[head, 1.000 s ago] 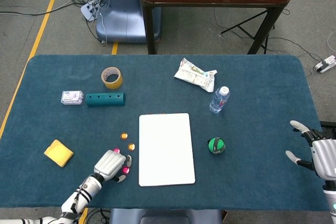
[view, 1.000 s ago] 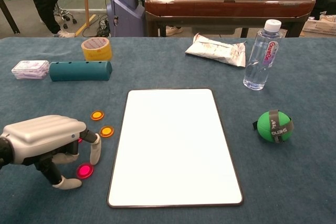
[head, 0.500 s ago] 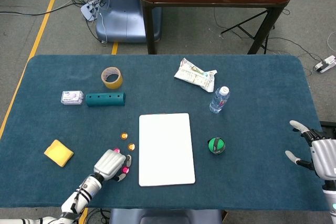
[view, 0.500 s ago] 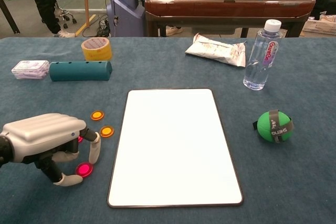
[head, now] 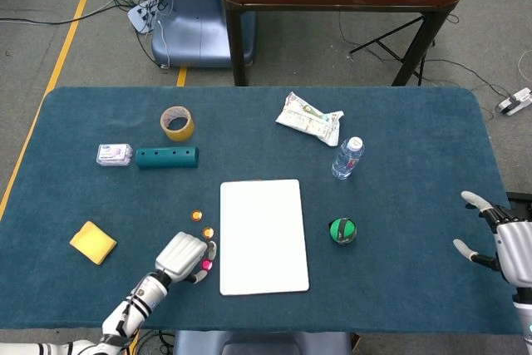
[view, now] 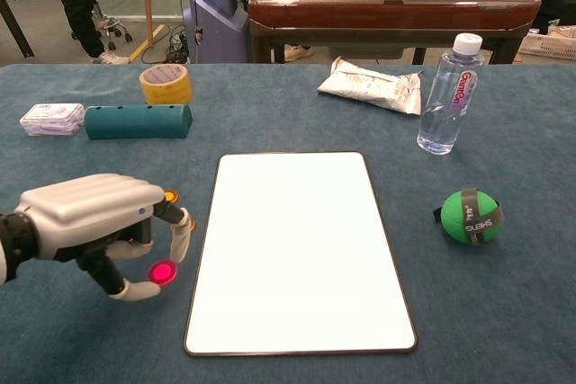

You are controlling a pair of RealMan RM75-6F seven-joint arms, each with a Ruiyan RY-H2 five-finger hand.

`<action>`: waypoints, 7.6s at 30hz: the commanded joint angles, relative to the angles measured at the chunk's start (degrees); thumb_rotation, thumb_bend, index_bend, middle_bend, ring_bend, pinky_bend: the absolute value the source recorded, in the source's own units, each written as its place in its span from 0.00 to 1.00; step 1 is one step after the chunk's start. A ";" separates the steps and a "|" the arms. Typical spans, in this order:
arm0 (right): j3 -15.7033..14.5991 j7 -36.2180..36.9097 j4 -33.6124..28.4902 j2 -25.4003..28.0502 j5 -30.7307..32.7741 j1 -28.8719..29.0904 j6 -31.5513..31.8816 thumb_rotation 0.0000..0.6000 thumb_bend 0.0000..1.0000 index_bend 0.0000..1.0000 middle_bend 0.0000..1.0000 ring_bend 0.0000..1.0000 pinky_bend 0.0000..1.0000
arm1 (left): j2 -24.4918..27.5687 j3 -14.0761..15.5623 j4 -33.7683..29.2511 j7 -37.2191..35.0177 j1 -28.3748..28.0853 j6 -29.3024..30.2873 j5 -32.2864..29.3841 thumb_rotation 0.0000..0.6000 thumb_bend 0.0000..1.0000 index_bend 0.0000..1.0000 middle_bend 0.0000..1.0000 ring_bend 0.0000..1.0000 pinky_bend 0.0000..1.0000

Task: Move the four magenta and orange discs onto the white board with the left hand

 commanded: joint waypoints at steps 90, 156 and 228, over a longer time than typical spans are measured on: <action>0.45 1.72 -0.88 1.47 0.11 -1.94 1.71 1.00 0.07 0.22 0.36 0.40 0.48 | 0.44 -0.58 7.96 5.60 -7.08 0.58 -17.65 1.00 0.25 0.57 1.00 1.00 1.00; 1.02 8.63 1.47 2.33 -0.18 -4.78 7.37 1.00 0.07 0.22 0.36 0.40 0.48 | -11.04 -9.23 5.20 11.53 -21.39 0.83 -20.97 1.00 0.33 0.64 1.00 1.00 1.00; 0.85 4.39 -0.12 1.92 -0.40 -3.34 4.18 1.00 0.07 0.22 0.36 0.40 0.48 | -5.63 -1.31 7.39 10.61 -14.77 4.71 -25.19 1.00 0.32 0.50 1.00 1.00 1.00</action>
